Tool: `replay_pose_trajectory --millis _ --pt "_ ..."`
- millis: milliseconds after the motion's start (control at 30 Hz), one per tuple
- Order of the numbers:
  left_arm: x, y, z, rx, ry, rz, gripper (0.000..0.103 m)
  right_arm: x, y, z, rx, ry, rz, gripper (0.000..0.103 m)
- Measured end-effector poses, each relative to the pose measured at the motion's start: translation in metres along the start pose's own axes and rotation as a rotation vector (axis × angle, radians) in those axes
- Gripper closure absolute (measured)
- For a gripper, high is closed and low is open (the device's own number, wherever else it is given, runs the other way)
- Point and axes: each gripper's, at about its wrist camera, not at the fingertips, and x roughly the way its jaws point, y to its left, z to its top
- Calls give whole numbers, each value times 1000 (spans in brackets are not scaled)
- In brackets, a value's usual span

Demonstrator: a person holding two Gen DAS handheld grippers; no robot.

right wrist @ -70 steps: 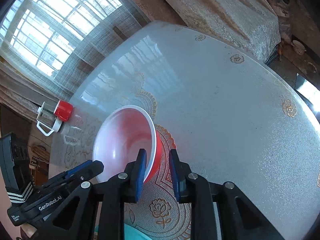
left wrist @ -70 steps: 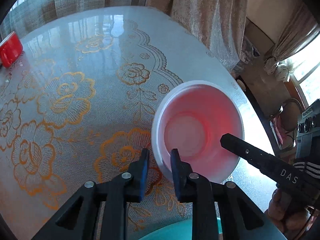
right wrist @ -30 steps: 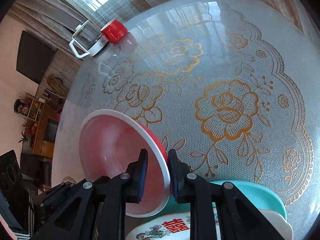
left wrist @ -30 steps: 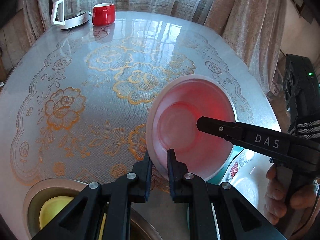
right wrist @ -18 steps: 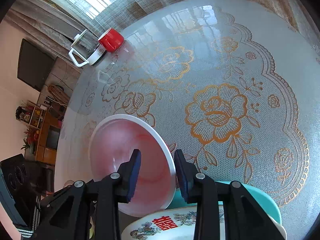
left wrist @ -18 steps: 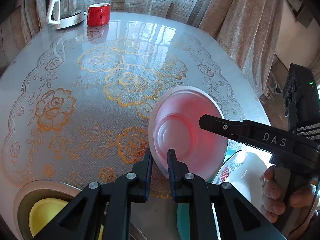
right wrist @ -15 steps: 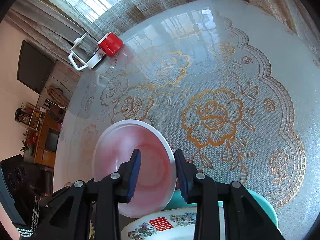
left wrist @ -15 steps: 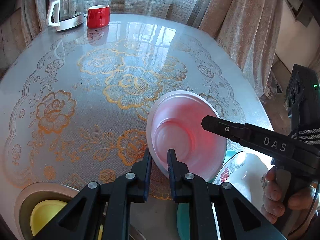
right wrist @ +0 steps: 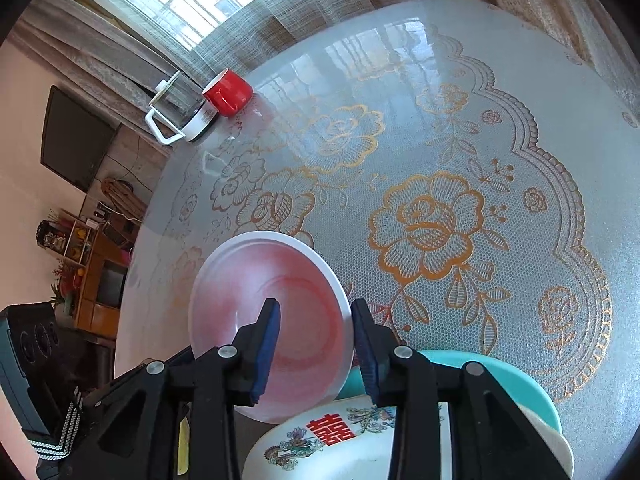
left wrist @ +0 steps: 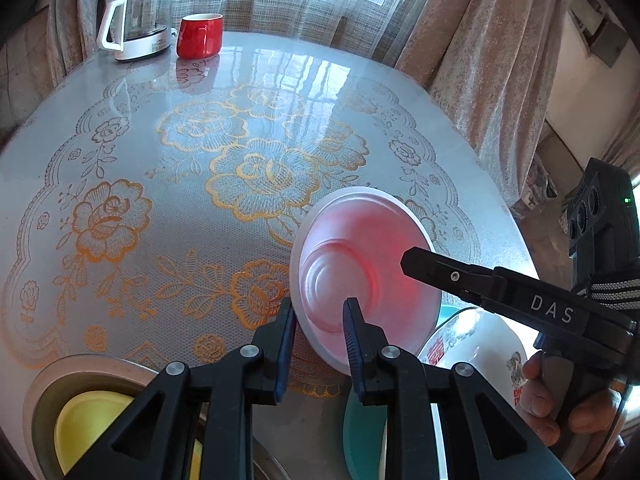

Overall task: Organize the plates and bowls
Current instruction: 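Carry the red bowl with the left tool toward the steel bowl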

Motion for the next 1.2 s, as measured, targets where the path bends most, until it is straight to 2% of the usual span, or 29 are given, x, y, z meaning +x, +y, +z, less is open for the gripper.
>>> replay_pose_trajectory --millis 167,400,567,667,733,800,900,1200 --pt "-8 10 0 -43 -18 -13 79 1 -4 -4 15 -1 11 66" --pt "-20 27 2 -75 -54 -27 75 -12 -9 -2 62 -63 40 65" --pt "-9 27 2 -69 -12 -31 75 -4 0 -4 34 -48 16 65" --pt "-2 17 -1 -42 -9 -29 75 8 8 -7 0 -19 -15 76" --pt "-2 13 -2 -15 -29 -3 75 10 14 -9 -31 -35 -72 79" --pt "-4 14 -3 -10 -40 0 75 9 15 -8 -28 -39 -74 85" --pt "-14 18 -3 -32 -57 -43 75 0 16 -9 -28 -60 -63 86" --pt "-61 0 -19 23 -159 -36 75 -32 25 -25 -38 -108 -11 86"
